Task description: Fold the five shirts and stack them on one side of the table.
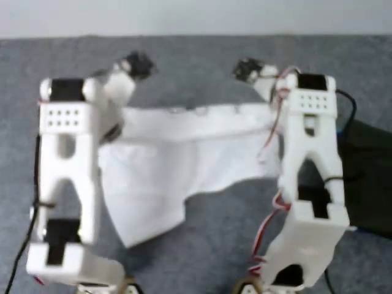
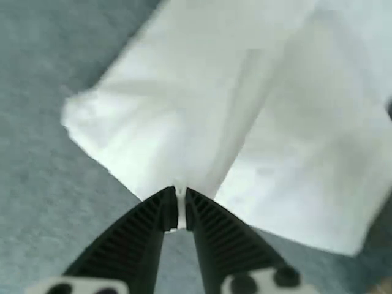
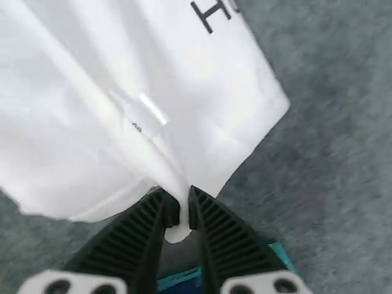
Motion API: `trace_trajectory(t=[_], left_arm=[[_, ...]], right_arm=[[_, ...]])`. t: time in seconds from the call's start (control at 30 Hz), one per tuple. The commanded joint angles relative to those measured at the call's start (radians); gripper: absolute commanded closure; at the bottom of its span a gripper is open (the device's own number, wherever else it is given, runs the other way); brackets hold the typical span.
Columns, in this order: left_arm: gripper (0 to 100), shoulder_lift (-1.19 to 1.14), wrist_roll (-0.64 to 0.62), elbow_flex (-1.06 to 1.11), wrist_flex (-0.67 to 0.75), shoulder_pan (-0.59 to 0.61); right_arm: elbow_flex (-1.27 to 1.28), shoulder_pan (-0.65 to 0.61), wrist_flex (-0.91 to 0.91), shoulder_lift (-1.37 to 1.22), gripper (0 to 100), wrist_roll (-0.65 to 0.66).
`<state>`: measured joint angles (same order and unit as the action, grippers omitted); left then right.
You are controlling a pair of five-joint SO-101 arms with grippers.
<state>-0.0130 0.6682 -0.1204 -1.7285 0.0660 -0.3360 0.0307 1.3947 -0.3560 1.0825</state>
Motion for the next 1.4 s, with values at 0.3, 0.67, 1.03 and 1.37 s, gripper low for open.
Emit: trace_trajectory(t=[0.3,0.67,1.03,1.37], left_arm=[[99,0.356,0.017,0.641,0.089,-0.014],[98,0.391,0.018,0.751,0.095,-0.029],[84,0.528,0.014,0.664,-0.026,-0.029],[92,0.623,-0.18,0.536,0.075,0.153]], right_arm=[[-0.008,0.07,0.136,-0.035,98.7,0.011],[-0.008,0.073,0.202,-0.042,94.2,0.044],[-0.015,0.101,0.265,0.024,75.4,0.04],[-0.015,-0.234,0.266,0.077,99.1,-0.207]])
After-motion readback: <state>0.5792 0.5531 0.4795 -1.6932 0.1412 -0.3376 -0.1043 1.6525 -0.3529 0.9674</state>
